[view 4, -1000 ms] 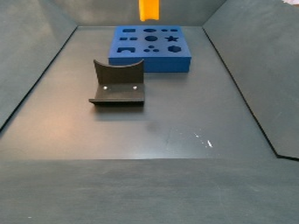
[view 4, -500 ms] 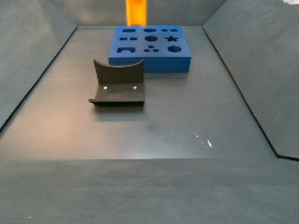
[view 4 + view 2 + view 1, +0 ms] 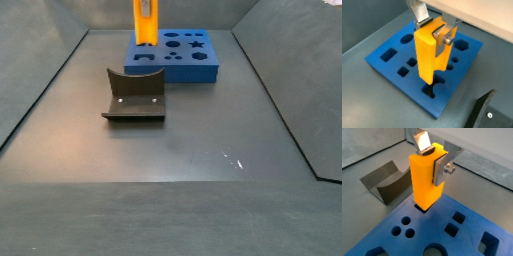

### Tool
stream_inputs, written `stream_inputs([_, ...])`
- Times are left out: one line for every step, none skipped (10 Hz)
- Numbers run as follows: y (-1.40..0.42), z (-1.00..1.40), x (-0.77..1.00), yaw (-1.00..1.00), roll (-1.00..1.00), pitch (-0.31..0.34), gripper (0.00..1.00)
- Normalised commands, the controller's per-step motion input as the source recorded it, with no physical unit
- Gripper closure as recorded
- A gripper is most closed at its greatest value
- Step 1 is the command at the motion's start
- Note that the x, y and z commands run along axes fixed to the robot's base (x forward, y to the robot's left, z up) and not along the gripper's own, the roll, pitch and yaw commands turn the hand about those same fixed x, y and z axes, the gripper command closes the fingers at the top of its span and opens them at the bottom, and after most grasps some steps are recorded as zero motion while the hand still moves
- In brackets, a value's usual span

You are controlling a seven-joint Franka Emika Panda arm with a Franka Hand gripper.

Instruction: Insert the arch object.

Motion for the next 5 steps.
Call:
stream_inputs([0.12,-0.24,0.2,0.14,0.08,0.1,1.0])
stream_inputs([0.11,-0.15,0.05,0.09,0.17,0.076,1.0])
stream_inputs([0.12,-0.16,0.0,0.12,0.16,0.047,1.0])
stream_inputs([0.08,-0.34,0.07,0.13,0.0,0.037,1.0])
stream_inputs([0.01,-0.4,0.0,0.14,0.0,0.034,1.0])
